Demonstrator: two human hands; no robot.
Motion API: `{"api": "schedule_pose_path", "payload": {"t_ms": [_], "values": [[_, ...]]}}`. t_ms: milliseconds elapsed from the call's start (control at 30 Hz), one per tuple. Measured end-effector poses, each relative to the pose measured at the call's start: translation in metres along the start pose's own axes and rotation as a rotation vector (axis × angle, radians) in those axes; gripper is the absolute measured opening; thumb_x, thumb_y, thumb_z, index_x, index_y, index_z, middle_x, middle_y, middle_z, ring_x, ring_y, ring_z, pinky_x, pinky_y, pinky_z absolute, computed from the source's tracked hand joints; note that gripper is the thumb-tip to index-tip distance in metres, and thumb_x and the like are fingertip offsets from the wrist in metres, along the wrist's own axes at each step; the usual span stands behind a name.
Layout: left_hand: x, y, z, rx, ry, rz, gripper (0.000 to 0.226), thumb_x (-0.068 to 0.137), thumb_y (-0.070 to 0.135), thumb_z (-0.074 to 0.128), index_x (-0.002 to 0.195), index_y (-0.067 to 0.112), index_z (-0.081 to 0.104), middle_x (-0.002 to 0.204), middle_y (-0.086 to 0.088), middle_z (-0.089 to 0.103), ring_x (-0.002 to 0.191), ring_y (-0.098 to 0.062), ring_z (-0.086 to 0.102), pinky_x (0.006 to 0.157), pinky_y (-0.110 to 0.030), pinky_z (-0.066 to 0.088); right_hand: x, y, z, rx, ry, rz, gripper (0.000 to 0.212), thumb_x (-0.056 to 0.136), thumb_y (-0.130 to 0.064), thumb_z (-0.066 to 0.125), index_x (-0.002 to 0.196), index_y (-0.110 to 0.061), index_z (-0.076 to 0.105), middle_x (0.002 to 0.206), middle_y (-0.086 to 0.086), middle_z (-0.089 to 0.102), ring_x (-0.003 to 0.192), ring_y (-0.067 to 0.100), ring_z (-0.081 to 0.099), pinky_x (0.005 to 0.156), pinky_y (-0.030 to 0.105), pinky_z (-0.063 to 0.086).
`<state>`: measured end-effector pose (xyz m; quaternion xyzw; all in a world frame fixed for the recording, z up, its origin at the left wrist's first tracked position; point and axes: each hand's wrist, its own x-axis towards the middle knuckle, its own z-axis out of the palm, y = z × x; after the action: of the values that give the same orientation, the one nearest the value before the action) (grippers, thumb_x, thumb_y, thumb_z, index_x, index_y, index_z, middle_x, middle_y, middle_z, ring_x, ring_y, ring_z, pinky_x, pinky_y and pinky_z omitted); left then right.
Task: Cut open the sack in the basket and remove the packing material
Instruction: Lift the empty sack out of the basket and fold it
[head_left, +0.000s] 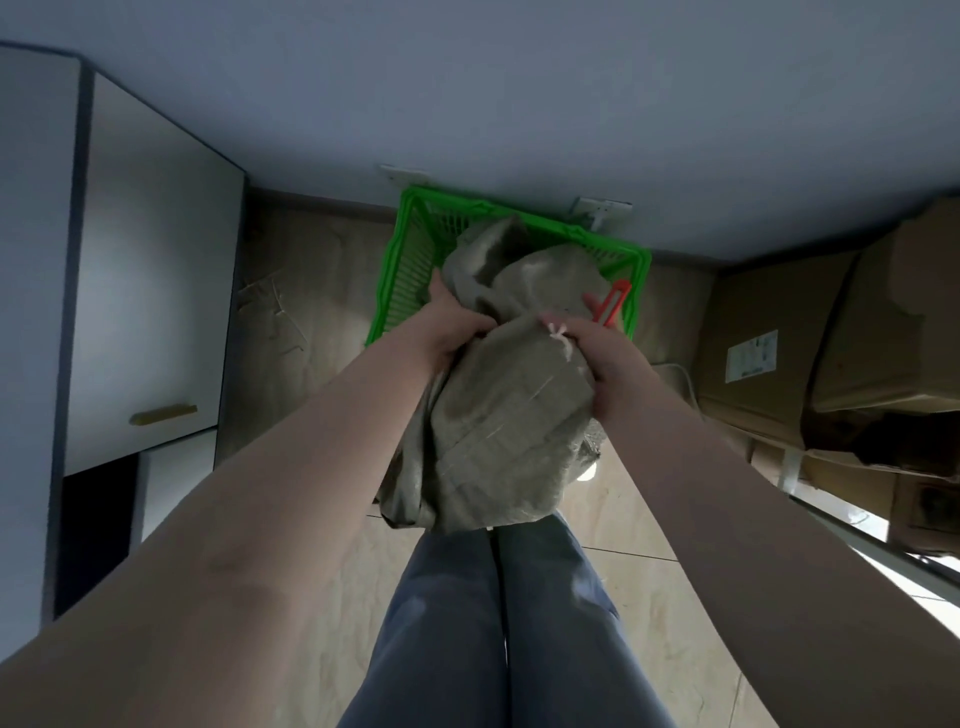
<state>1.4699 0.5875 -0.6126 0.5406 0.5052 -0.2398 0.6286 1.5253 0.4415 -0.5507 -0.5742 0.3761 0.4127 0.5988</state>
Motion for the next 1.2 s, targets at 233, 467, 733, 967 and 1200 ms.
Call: {"api": "schedule_pose_path", "payload": {"t_ms": [233, 467, 733, 967, 1200], "values": [[-0.004, -0.011, 0.002, -0.179, -0.166, -0.006, 0.118, 0.076, -0.009, 0.069, 0.152, 0.04, -0.009, 0.155, -0.015, 0.029, 0.131, -0.035, 0.043, 0.101, -0.055, 0.045, 0.025, -0.004, 0.01, -0.632, 0.009, -0.055, 0.041, 0.075, -0.039, 0.08, 0.089, -0.004, 0.065, 0.082, 0.008, 0.068, 0.065, 0.014, 0.061, 0.05, 0.014, 0.05], [-0.008, -0.012, 0.002, -0.42, -0.303, 0.001, 0.095, 0.076, -0.004, 0.045, 0.154, 0.033, 0.005, 0.138, -0.01, 0.049, 0.121, -0.029, 0.052, 0.098, -0.041, 0.046, 0.056, -0.006, 0.026, -0.99, -0.002, -0.138, 0.029, 0.086, -0.021, 0.069, 0.072, -0.005, 0.051, 0.073, 0.005, 0.052, 0.08, 0.021, 0.053, 0.055, 0.023, 0.038], [0.001, -0.051, -0.019, -0.406, 0.078, 0.045, 0.064, 0.078, -0.026, 0.034, 0.13, 0.01, 0.041, 0.133, -0.012, 0.05, 0.096, -0.016, 0.057, 0.077, -0.033, 0.049, 0.057, -0.006, -0.003, -0.246, 0.064, 0.038, 0.043, 0.07, -0.01, 0.079, 0.109, 0.001, 0.064, 0.093, 0.02, 0.068, 0.081, 0.031, 0.068, 0.085, 0.044, 0.057], [-0.005, -0.082, -0.022, -0.277, -0.001, 0.082, 0.061, 0.078, -0.017, 0.053, 0.13, 0.015, 0.05, 0.129, -0.011, 0.055, 0.123, -0.025, 0.051, 0.106, -0.041, 0.042, 0.049, -0.005, -0.01, -0.18, 0.091, 0.059, 0.036, 0.079, -0.014, 0.075, 0.11, 0.0, 0.063, 0.08, 0.013, 0.07, 0.068, 0.025, 0.068, 0.07, 0.034, 0.058], [-0.003, -0.042, 0.014, -0.438, 0.025, 0.013, 0.012, 0.088, 0.014, 0.065, 0.095, 0.02, 0.072, 0.106, -0.012, 0.072, 0.104, -0.029, 0.066, 0.098, -0.041, 0.05, 0.059, 0.005, 0.007, -0.796, 0.112, -0.13, 0.029, 0.083, -0.031, 0.072, 0.088, -0.008, 0.056, 0.092, 0.009, 0.061, 0.086, 0.027, 0.062, 0.072, 0.031, 0.046]]}}
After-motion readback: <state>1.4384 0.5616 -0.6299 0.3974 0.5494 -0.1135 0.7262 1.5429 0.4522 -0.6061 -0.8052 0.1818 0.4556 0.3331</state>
